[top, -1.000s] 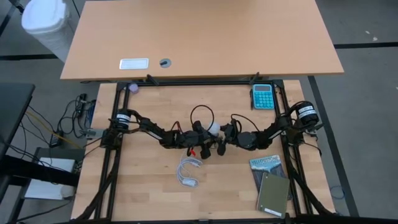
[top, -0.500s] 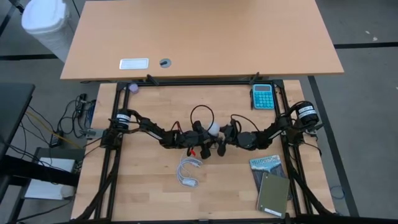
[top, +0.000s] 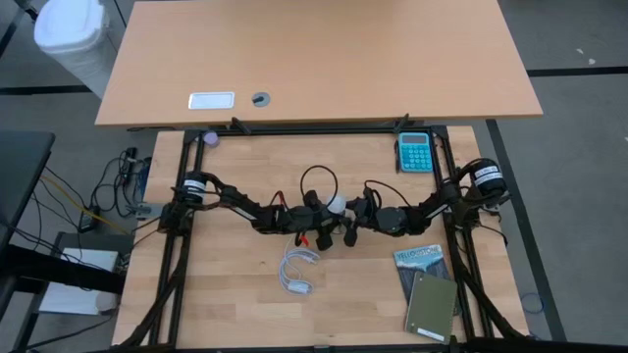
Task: Screw lightbulb
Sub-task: Remove the lightbulb from the desk lamp
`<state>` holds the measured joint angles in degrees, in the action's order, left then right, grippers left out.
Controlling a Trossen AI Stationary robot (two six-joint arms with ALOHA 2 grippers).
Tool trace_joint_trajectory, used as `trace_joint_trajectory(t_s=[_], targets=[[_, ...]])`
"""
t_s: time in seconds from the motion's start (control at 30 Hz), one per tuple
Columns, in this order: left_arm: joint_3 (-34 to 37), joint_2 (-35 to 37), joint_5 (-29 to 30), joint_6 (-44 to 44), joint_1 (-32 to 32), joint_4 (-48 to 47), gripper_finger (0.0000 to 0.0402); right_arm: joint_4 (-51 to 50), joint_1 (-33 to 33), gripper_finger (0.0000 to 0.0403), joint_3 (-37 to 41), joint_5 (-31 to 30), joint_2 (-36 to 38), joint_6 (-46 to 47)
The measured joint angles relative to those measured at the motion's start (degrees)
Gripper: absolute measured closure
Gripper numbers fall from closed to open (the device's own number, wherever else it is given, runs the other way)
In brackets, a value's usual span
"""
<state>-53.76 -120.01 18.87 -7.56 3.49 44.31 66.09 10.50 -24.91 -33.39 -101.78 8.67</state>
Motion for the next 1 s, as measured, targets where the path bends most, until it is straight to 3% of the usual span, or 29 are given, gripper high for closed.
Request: trace_joint_trajectory(t_s=[0.3,0.47,0.67,0.87,1.0], targets=[[-0.05,0.28,0.00,-0.15,0.00,-1.40,0.0199,-5.05,0.22,0.0249,0.02,-3.37,5.71,-3.73],[-0.13,1.04,0.61,-0.09,-0.04,-4.02,0.0199,-20.82,1.60,0.0250,0.02,-8.09,13.57,-0.13],[-0.10,2.14,0.78,1.34,-0.51,-6.80,0.0199,-44.77,4.34,0.0250,0.04,-10.22,22.55,15.39],[-0.09,2.85,-0.75,1.34,-1.98,-8.10,0.0199,-59.75,4.44,0.0250,0.07,-4.55,25.48,28.89],[-0.07,2.93,-0.94,1.34,-2.29,-8.36,0.0199,-62.76,2.68,0.0250,0.07,1.61,26.52,33.30]])
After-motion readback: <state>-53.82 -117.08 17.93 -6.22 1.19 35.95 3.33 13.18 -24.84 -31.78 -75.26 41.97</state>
